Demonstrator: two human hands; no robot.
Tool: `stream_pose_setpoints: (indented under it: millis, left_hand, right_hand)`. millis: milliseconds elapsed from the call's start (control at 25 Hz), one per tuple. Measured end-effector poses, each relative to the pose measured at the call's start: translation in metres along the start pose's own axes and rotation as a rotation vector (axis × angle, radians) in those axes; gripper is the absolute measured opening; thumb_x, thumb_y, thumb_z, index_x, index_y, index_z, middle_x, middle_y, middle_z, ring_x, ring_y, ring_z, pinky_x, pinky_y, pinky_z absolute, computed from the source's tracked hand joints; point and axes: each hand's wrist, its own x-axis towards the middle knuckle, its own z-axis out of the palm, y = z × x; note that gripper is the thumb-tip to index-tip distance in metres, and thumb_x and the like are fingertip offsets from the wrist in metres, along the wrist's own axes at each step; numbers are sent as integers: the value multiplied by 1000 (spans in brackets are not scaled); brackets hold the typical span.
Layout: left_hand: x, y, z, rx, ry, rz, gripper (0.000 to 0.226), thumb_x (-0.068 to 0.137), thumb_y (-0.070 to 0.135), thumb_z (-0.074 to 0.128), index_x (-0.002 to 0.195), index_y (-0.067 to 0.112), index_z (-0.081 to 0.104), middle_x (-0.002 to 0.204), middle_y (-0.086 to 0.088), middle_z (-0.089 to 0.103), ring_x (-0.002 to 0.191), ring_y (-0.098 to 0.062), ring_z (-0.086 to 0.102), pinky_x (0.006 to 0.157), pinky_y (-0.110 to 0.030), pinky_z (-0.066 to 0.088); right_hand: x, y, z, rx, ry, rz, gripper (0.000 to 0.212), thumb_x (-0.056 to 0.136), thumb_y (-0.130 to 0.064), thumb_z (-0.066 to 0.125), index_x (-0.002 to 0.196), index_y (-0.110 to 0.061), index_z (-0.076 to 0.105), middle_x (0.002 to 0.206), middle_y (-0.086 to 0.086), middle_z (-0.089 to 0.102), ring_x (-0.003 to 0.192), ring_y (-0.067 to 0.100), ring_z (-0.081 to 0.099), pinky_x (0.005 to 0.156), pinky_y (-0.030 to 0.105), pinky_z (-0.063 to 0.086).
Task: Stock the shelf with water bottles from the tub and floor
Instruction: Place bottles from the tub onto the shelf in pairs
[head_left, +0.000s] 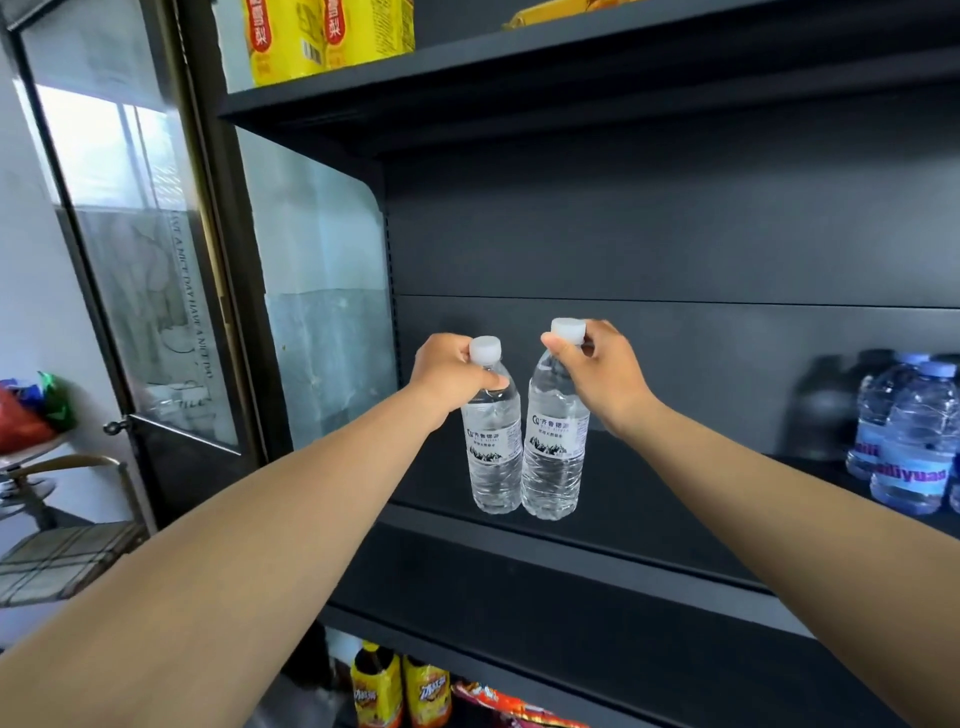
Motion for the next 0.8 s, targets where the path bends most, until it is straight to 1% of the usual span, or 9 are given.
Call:
stream_pose_setpoints:
  millis: [120,200,280,360,400,520,640,720,800]
  left_hand:
    - [39,-22,-6,-10,-57,9,29,64,6,82,92,9,72,96,-6,71,93,-19,65,78,-27,49]
    - [68,-40,-11,-11,-114,11,23,64,4,81,84,11,71,90,-4,69,86,-17,63,74,-25,46]
    - [93,-62,-12,2,-172,-1,23,63,3,81,81,11,71,88,-4,69,85,-16,63,73,-25,47]
    - [112,-88,-10,-17,-199,-27,29,62,2,81,88,10,72,93,-5,72,90,-18,66,79,-29,51]
    - [121,-100,-9,-68,-196,-46,30,63,0,80,91,11,72,95,-6,72,92,-19,66,83,-32,52]
    - [141,-127,-3,-204,-195,-38,28,72,1,74,96,14,68,97,-5,71,89,-17,63,87,-35,50]
    - [143,-139,2,-251,-254,44,38,76,7,73,110,20,62,102,4,68,92,-11,62,85,-27,48]
    - [138,-149,4,-323,-299,44,49,74,9,74,118,24,58,107,7,67,95,-9,63,86,-26,49]
    - [126,-168,9,-393,-355,-10,62,71,9,76,123,31,51,109,10,66,97,-5,63,83,-24,49]
  right_hand:
    - [19,13,23,-45,12,-4,28,90,-29,61,100,-3,59,107,11,53,87,21,57,56,8,43]
    - [33,27,44,-65,36,23,28,90,-30,60,100,-4,59,105,7,51,85,17,55,59,9,43]
    - [45,44,66,-118,56,63,26,90,-32,60,93,-6,56,99,4,48,77,10,51,62,8,39]
    - [50,64,90,-163,74,104,25,90,-31,60,89,-8,51,97,3,47,74,4,48,60,3,36]
    - [51,73,101,-163,91,120,23,90,-30,60,89,-9,50,98,4,47,76,5,49,62,4,36]
    - [58,91,123,-120,160,162,18,90,-30,60,93,-15,50,105,4,50,90,14,52,76,19,36]
    - [62,98,129,-65,127,195,14,89,-31,61,95,-21,53,108,6,57,93,16,56,79,26,41]
    - [56,104,130,21,104,228,18,85,-27,67,98,-24,56,106,5,61,90,11,63,76,22,47]
    - [40,112,132,71,51,293,36,79,-16,73,107,-21,52,98,-2,64,81,1,65,67,13,50]
